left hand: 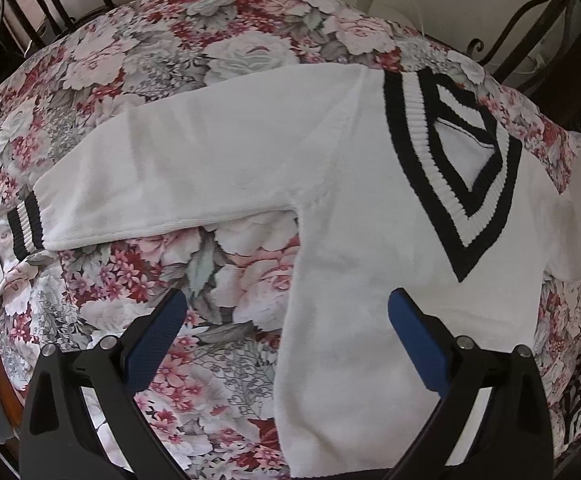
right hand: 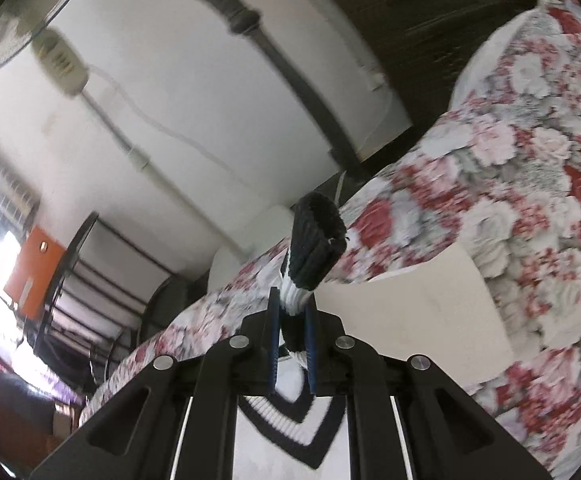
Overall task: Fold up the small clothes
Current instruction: 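Lay the sleeve across the chest near the collar and open the right gripper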
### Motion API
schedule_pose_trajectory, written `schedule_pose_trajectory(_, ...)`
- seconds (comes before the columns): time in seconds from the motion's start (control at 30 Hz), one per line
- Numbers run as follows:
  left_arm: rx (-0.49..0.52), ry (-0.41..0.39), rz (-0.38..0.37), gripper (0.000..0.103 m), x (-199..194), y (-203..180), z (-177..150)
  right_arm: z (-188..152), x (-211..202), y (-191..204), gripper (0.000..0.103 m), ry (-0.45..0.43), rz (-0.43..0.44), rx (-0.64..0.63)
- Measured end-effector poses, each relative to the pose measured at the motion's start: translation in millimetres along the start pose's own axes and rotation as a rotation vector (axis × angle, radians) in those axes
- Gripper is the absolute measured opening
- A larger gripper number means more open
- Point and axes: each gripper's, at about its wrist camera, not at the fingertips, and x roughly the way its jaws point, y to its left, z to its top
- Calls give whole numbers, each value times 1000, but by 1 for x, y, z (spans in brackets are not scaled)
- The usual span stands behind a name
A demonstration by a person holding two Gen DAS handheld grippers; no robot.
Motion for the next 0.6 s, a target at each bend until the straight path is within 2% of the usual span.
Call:
schedule_pose_trajectory(0.33, -37, 12, -15, 98, 2, 17, 3, -55, 38, 63, 12, 98, 40, -154)
schedule_pose_trajectory(0.6, -57, 14, -25, 98, 2, 22, 6, -100, 67, 76, 12, 187, 6, -275)
